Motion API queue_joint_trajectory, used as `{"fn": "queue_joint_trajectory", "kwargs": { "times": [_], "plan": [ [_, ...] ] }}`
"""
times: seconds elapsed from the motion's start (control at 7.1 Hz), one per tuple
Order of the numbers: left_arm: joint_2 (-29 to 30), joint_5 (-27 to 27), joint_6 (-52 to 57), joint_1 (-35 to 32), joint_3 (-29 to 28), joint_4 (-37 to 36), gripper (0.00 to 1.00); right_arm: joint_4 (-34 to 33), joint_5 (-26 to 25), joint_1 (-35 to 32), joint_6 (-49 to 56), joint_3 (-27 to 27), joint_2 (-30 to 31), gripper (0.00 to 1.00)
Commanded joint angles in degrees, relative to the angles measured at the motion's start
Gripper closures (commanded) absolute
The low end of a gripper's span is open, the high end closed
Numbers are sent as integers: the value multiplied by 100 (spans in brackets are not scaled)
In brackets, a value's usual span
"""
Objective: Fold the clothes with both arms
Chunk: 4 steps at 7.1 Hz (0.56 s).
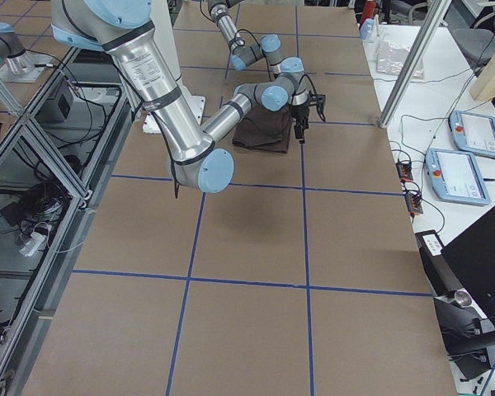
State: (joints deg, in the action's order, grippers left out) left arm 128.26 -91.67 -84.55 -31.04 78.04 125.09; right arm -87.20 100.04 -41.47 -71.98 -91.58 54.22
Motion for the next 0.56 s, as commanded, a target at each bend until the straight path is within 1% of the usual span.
{"fn": "queue_joint_trajectory", "kwargs": {
  "times": [0.0,0.28,0.42],
  "plan": [
    [-38,17,-299,63,0,-11,100,10,7,8,0,-9,36,0],
    [-134,26,-282,2,61,-54,100,10,7,8,0,0,36,0],
    [-221,26,-273,-138,88,-54,100,10,7,8,0,0,36,0]
  ]
}}
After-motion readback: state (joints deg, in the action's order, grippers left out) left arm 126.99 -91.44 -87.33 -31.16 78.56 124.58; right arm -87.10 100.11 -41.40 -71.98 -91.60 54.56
